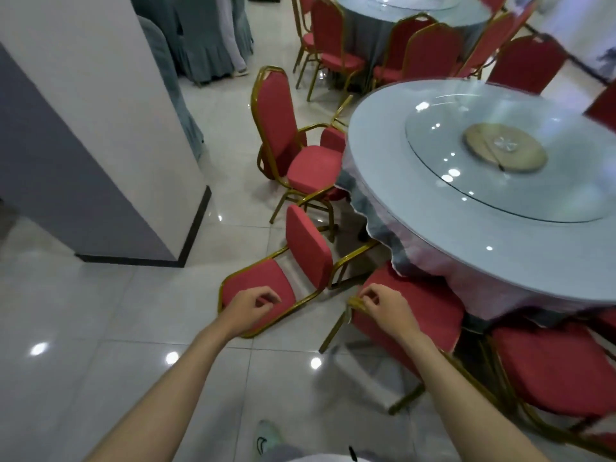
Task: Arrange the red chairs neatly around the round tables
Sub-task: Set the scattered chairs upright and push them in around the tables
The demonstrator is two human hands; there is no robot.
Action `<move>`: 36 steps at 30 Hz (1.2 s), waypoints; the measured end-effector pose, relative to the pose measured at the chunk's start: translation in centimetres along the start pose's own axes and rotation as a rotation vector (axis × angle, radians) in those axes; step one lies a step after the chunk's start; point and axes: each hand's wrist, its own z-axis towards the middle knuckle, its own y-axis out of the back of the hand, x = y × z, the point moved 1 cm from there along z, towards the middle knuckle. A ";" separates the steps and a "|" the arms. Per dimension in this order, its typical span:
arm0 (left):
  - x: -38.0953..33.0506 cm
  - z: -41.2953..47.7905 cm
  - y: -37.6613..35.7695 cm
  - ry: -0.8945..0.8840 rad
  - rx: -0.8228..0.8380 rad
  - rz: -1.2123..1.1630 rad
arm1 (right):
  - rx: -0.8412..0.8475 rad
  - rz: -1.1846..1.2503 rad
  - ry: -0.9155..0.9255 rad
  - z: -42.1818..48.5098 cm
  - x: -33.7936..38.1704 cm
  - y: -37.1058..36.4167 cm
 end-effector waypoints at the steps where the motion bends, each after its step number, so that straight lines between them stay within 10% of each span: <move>1: 1.7 -0.6 1.2 0.037 -0.013 -0.025 | 0.024 -0.010 0.018 0.9 2.0 -0.9; 28: 25.0 3.0 18.1 0.660 -0.240 -0.367 | 0.732 0.122 0.051 23.0 21.8 -24.8; 36: 33.1 8.5 17.5 0.718 -0.167 -0.372 | 0.677 0.115 0.041 28.4 24.8 -31.4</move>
